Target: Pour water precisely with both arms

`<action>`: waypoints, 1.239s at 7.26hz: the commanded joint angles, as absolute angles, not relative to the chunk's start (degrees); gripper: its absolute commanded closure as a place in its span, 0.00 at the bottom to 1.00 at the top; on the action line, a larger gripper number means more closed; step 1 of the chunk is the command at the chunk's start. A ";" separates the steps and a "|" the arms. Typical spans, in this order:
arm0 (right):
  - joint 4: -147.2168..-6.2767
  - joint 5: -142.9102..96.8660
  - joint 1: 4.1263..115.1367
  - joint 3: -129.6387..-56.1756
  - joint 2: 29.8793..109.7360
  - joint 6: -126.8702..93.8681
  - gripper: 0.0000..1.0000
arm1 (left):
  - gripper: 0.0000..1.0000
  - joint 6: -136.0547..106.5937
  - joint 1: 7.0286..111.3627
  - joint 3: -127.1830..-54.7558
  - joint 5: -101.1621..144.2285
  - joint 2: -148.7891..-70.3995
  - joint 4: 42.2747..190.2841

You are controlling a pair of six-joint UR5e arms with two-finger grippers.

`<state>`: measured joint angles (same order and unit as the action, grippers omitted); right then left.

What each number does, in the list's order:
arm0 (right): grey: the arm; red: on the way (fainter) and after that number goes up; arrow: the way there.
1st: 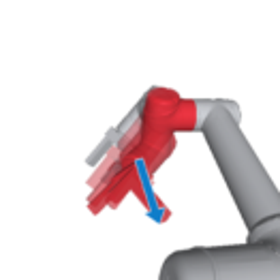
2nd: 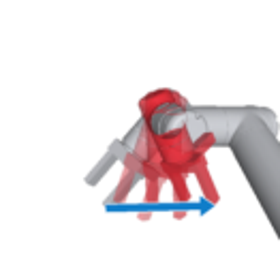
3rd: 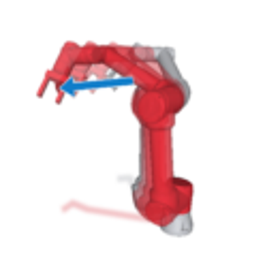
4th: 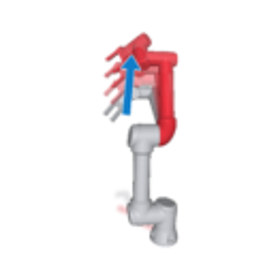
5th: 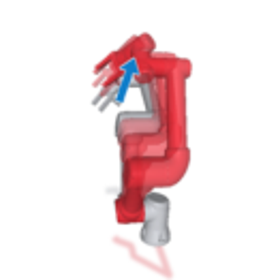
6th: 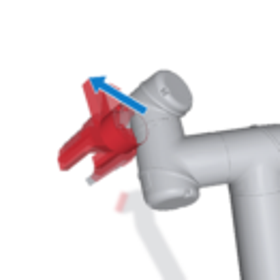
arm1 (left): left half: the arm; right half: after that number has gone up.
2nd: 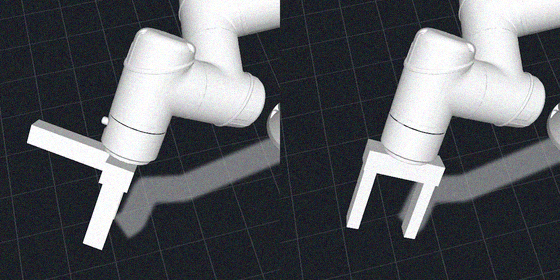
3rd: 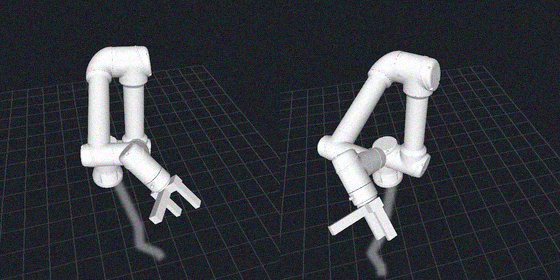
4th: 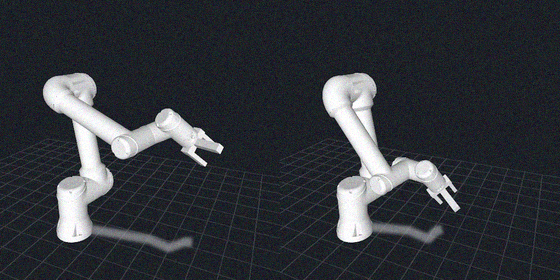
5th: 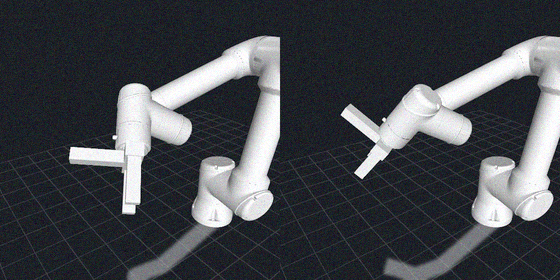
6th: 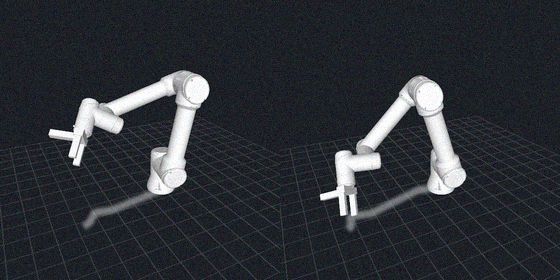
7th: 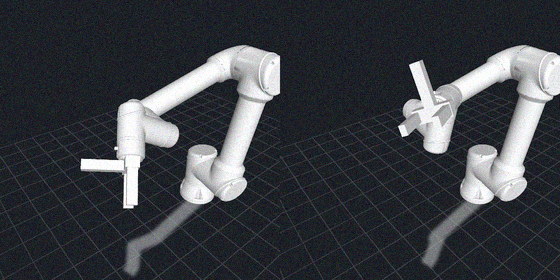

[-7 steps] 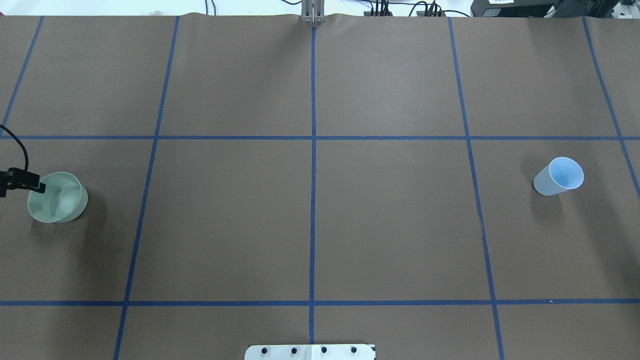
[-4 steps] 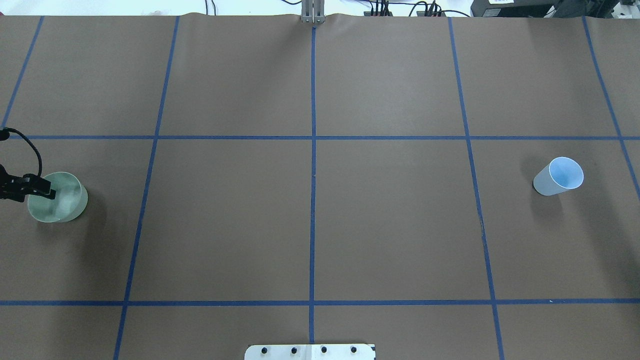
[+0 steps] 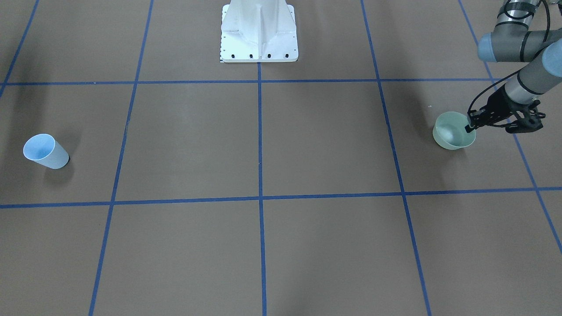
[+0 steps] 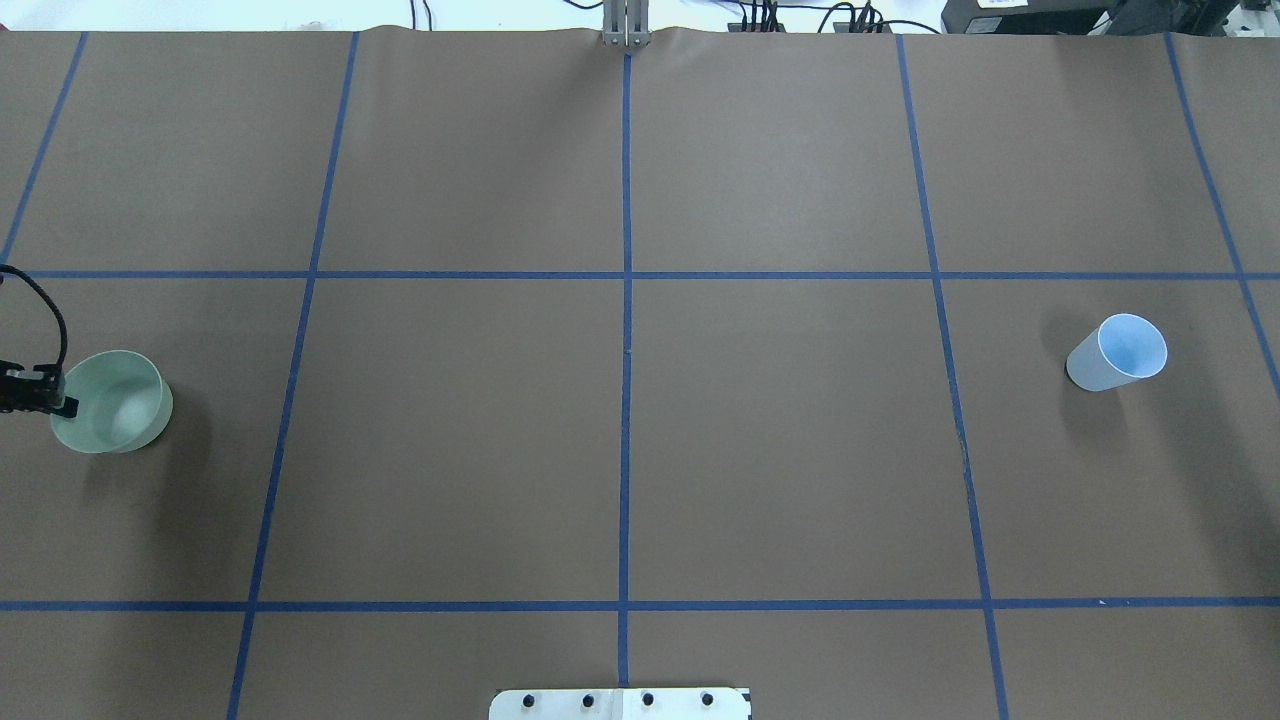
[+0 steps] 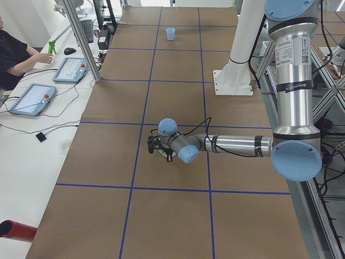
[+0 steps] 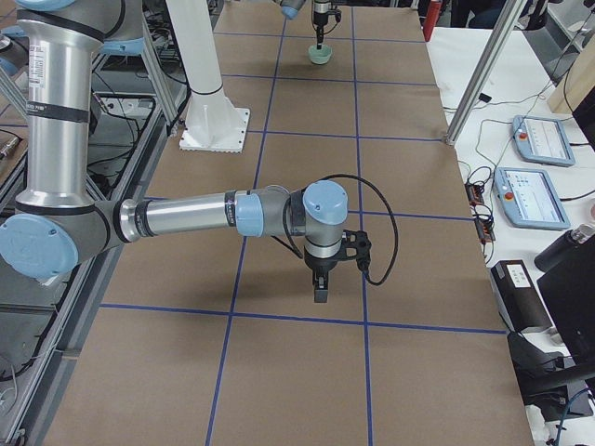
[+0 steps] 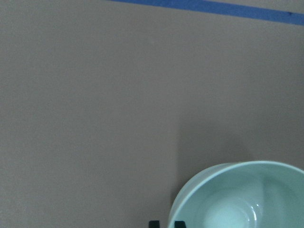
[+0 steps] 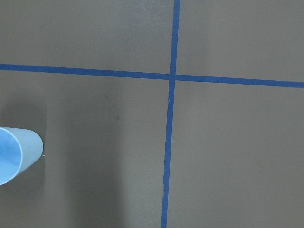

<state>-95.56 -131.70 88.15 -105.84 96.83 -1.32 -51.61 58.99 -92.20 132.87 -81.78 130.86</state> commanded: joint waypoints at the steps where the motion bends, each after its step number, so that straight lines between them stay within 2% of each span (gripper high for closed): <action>1: -95.54 -131.75 88.15 -105.91 96.85 -1.32 0.00 | 1.00 -51.33 66.69 -93.60 140.60 -81.81 129.30; 3: -95.62 -131.75 88.15 -106.00 96.86 -1.32 0.00 | 1.00 -52.38 67.15 -93.69 140.71 -92.57 118.20; 6: -95.54 -132.01 88.15 -106.08 96.33 -1.32 0.00 | 1.00 -62.34 66.37 -93.52 140.36 -116.99 94.54; 9: -95.54 -132.01 88.15 -106.26 95.98 -1.32 0.00 | 1.00 -82.12 51.28 -88.71 131.51 -132.32 92.81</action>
<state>-95.60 -132.00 88.15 -106.16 96.12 -1.32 -74.20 57.22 -91.59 135.30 -125.65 93.40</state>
